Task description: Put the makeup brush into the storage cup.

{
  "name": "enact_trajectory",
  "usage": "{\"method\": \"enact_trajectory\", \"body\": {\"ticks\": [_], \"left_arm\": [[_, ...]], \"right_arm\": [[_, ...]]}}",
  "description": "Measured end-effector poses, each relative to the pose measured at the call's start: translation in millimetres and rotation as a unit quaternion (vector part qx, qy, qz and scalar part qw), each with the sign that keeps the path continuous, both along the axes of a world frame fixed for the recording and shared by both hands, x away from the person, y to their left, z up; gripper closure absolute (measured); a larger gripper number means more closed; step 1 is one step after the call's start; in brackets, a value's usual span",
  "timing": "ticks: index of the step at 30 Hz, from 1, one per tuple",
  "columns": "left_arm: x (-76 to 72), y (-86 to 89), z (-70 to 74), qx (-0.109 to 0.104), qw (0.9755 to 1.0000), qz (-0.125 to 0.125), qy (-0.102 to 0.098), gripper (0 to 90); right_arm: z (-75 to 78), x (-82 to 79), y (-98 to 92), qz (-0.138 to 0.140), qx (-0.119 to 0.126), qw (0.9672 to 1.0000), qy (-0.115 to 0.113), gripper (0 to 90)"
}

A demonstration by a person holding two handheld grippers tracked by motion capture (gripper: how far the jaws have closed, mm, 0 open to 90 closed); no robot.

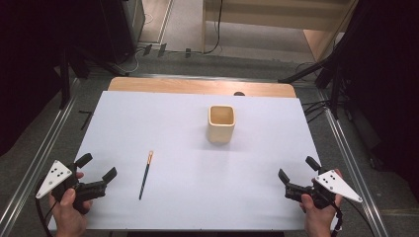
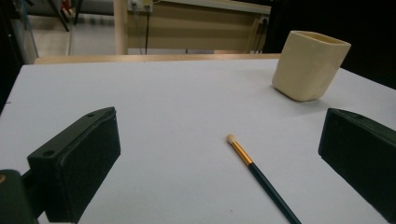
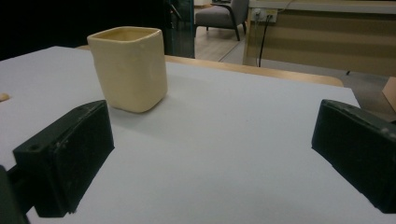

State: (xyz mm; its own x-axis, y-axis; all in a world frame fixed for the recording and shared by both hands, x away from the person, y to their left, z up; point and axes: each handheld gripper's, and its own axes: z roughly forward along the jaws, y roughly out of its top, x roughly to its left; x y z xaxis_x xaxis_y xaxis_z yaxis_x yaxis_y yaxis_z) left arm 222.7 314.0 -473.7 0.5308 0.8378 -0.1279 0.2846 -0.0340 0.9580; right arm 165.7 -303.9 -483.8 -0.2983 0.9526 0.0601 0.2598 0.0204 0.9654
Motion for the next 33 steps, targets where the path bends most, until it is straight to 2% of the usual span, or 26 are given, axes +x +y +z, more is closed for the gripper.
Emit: {"method": "enact_trajectory", "body": {"ticks": [1,8,12,17,19,25,30,32,33], "left_arm": [[-0.6,-2.9,1.8,0.008,1.0000,-0.003,-0.002,0.0],[-3.0,-13.3,8.7,0.007,0.9999,-0.009,-0.012,0.0],[-1.1,-16.5,10.0,0.004,0.9999,-0.009,-0.009,0.0],[3.3,-26.0,14.2,0.012,0.9999,-0.008,-0.002,0.0],[6.1,-33.9,17.5,0.024,0.9996,-0.013,-0.003,0.0],[12.4,-44.5,20.9,0.030,0.9994,-0.017,0.002,0.0],[18.0,-52.9,23.1,0.043,0.9988,-0.017,0.017,0.0],[21.1,-57.2,24.2,0.055,0.9979,-0.015,0.030,0.0],[23.7,-60.7,25.1,0.067,0.9968,-0.013,0.041,0.0]], "right_arm": [[-0.2,0.0,0.0,0.001,0.001,1.0000,-0.001,0.0],[0.5,-0.6,-0.2,0.001,0.000,1.0000,-0.004,0.0],[0.8,-0.8,-0.8,0.001,0.000,1.0000,-0.004,0.0],[0.6,-0.2,-1.7,0.001,0.001,1.0000,-0.005,0.0],[0.7,-0.4,-1.5,0.000,-0.001,1.0000,-0.004,0.0],[0.3,-0.2,-1.3,0.001,-0.002,1.0000,-0.001,0.0],[-0.2,0.1,-0.9,0.003,-0.003,1.0000,0.000,0.0],[-0.8,0.6,-0.9,0.003,-0.003,1.0000,0.001,0.0],[-0.9,0.6,-0.9,0.004,-0.004,1.0000,0.002,0.0]]}}
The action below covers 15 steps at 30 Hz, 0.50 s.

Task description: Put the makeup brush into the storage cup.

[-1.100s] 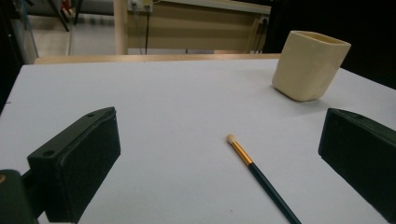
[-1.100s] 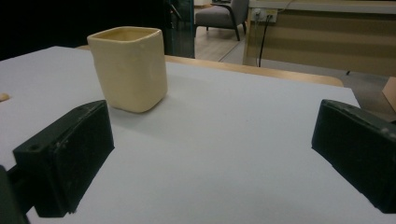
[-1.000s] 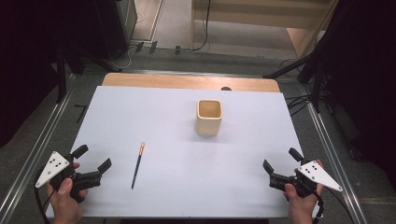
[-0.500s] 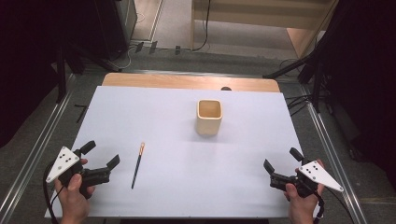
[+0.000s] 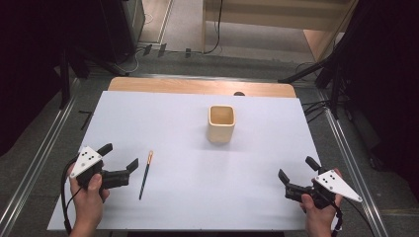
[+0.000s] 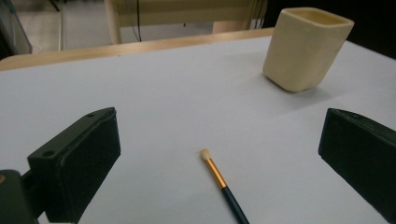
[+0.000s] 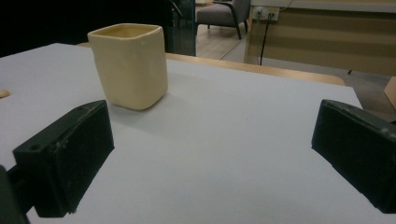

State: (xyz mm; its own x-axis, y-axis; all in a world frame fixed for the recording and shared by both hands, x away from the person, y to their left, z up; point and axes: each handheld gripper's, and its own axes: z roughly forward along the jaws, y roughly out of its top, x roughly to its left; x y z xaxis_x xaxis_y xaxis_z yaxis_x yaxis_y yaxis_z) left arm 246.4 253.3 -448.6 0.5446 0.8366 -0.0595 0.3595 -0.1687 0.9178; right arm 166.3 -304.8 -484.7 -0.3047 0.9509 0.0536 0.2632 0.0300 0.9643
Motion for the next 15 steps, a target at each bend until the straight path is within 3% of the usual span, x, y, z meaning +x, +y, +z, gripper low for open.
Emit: {"method": "enact_trajectory", "body": {"ticks": [3,6,8,13,14,15], "left_arm": [[2.7,-4.3,1.0,0.006,0.9999,-0.005,0.012,0.0],[9.0,-14.3,3.9,0.033,0.9988,-0.012,0.035,0.0],[11.0,-16.3,4.4,0.039,0.9982,-0.016,0.041,0.0],[21.3,-25.9,5.0,0.070,0.9934,-0.023,0.089,0.0],[21.3,-25.9,5.0,0.070,0.9934,-0.023,0.089,0.0],[23.6,-27.6,5.3,0.077,0.9915,-0.024,0.102,0.0]], "right_arm": [[0.1,0.0,0.2,0.002,-0.002,1.0000,0.001,0.0],[0.0,0.0,0.0,0.001,-0.002,1.0000,0.001,0.0],[-0.1,0.1,-0.1,0.001,-0.002,1.0000,0.003,0.0],[-0.9,0.6,-1.2,0.001,-0.002,1.0000,0.004,0.0],[-0.9,0.6,-1.2,0.001,-0.002,1.0000,0.004,0.0],[-1.0,0.6,-1.9,0.001,-0.002,1.0000,0.004,0.0]]}}
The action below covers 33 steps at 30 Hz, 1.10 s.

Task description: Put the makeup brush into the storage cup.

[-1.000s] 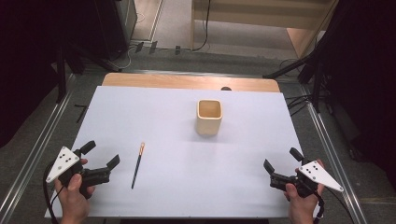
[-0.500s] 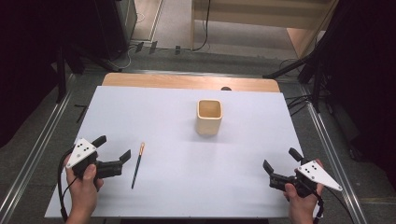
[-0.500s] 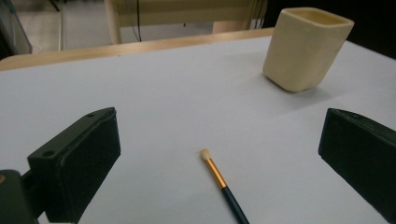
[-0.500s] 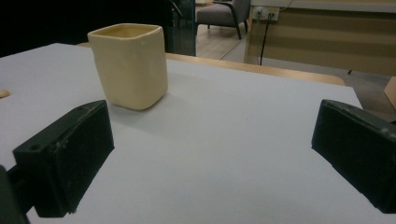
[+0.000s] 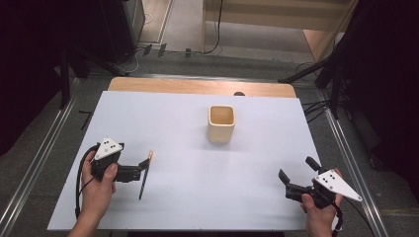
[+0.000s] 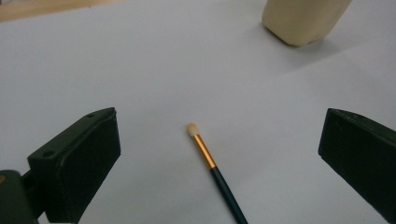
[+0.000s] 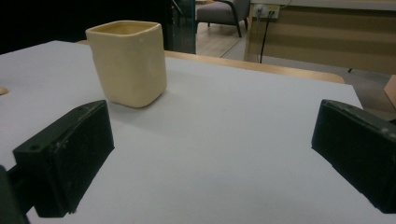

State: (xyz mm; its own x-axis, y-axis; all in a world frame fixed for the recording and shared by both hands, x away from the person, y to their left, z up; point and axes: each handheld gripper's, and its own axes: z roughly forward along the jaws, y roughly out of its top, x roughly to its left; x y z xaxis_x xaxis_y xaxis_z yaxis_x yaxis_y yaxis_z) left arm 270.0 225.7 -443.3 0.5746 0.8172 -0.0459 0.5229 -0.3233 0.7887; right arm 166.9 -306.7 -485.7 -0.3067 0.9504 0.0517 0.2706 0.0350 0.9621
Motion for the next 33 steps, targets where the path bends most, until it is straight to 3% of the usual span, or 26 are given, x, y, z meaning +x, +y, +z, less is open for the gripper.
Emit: {"method": "enact_trajectory", "body": {"ticks": [3,4,7,10,14,16,18,22,23,26,27,28,29,30,33], "left_arm": [[5.3,-5.8,-0.1,0.032,0.9992,0.006,0.025,0.0],[5.3,-5.8,-0.1,0.032,0.9992,0.006,0.025,0.0],[10.1,-8.9,0.9,0.040,0.9979,0.008,0.050,0.0],[15.8,-12.9,0.8,0.046,0.9951,0.014,0.086,0.0],[18.7,-15.7,-0.3,0.051,0.9927,0.011,0.109,0.0],[20.5,-19.6,-3.3,0.066,0.9889,0.011,0.133,0.0],[20.6,-20.8,-4.2,0.067,0.9881,0.014,0.138,0.0],[25.1,-24.6,-11.4,0.097,0.9786,0.034,0.178,0.0],[25.1,-24.6,-11.4,0.097,0.9786,0.034,0.178,0.0],[27.5,-25.7,-16.2,0.098,0.9716,0.040,0.212,1.5],[27.5,-25.7,-16.2,0.098,0.9716,0.040,0.212,3.1],[27.9,-26.0,-17.4,0.106,0.9695,0.047,0.216,4.8],[27.9,-26.0,-17.4,0.106,0.9695,0.047,0.216,6.4],[27.5,-26.1,-18.2,0.110,0.9679,0.043,0.222,7.4],[26.3,-26.7,-18.4,0.117,0.9661,0.038,0.227,17.8]], "right_arm": [[0.0,0.1,-0.3,0.000,0.000,1.0000,0.000,0.0],[0.0,0.1,-0.3,0.000,0.000,1.0000,0.000,0.0],[-0.2,0.2,-0.1,0.001,0.000,1.0000,0.002,0.0],[-0.2,0.3,0.4,0.000,-0.001,1.0000,0.002,0.0],[-0.3,0.2,0.8,0.001,-0.001,1.0000,0.002,0.0],[-0.5,0.4,0.8,0.001,-0.003,1.0000,0.003,0.0],[-0.6,0.5,0.8,0.002,-0.004,1.0000,0.003,0.0],[-0.8,0.7,1.4,0.004,-0.005,1.0000,0.003,0.0],[-0.8,0.7,1.4,0.004,-0.005,1.0000,0.003,0.0],[-1.1,0.9,1.6,0.003,-0.007,1.0000,0.004,0.0],[-1.2,0.9,1.6,0.003,-0.007,1.0000,0.004,0.0],[-1.3,1.0,1.6,0.003,-0.007,1.0000,0.004,0.0],[-1.4,1.0,1.6,0.003,-0.007,1.0000,0.005,0.0],[-1.5,1.2,1.5,0.003,-0.007,1.0000,0.005,0.0],[-1.7,1.3,1.6,0.003,-0.008,0.9999,0.006,0.0]]}}
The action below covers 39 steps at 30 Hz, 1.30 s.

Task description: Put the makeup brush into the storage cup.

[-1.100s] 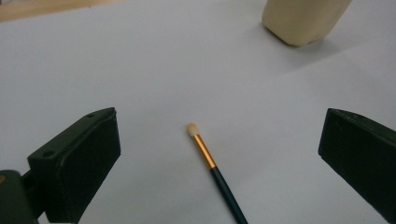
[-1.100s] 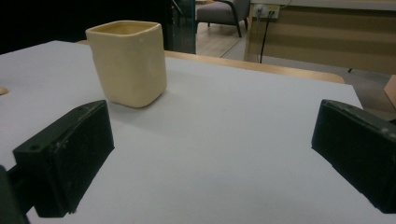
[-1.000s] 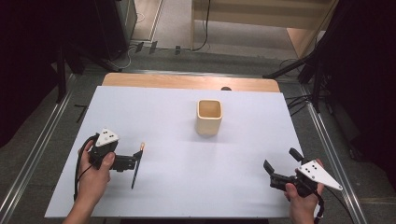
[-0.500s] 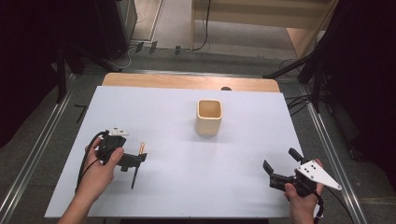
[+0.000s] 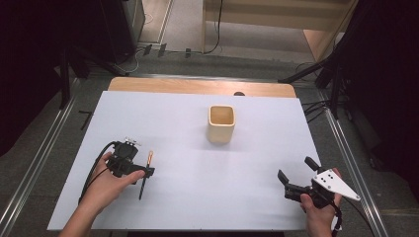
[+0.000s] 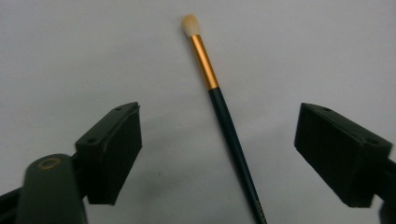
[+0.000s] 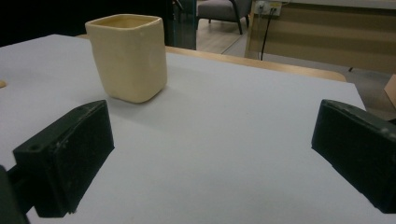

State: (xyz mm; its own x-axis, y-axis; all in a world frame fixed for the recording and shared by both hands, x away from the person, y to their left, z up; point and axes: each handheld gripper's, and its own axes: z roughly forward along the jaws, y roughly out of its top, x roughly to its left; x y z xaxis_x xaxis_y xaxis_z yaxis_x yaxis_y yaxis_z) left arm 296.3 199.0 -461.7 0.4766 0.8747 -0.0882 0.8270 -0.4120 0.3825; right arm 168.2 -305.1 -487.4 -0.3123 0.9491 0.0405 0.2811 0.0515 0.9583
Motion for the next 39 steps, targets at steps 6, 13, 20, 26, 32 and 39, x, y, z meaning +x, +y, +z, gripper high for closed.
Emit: {"method": "enact_trajectory", "body": {"ticks": [6,13,20,26,32,39], "left_arm": [[1.0,0.3,1.1,-0.010,0.9993,-0.007,0.034,45.0],[-0.2,-5.1,-0.5,-0.002,0.9977,0.013,0.067,57.0],[-0.9,-7.7,-3.1,0.019,0.9969,0.015,0.075,65.7],[-1.7,-11.0,-5.3,0.026,0.9961,0.014,0.083,69.2],[-1.5,-14.3,-6.7,0.037,0.9957,0.013,0.084,75.2],[-1.7,-18.1,-8.1,0.065,0.9946,0.017,0.079,84.3]], "right_arm": [[-0.5,0.4,0.5,0.000,-0.001,1.0000,0.001,0.0],[-1.1,0.9,0.7,-0.001,-0.003,1.0000,0.002,0.0],[-1.7,1.3,0.6,-0.001,-0.004,1.0000,0.004,0.0],[-1.9,1.5,0.9,-0.001,-0.005,1.0000,0.006,0.0],[-2.2,1.9,0.7,-0.002,-0.006,1.0000,0.006,0.0],[-3.0,2.6,1.4,-0.001,-0.007,0.9999,0.009,0.0]]}}
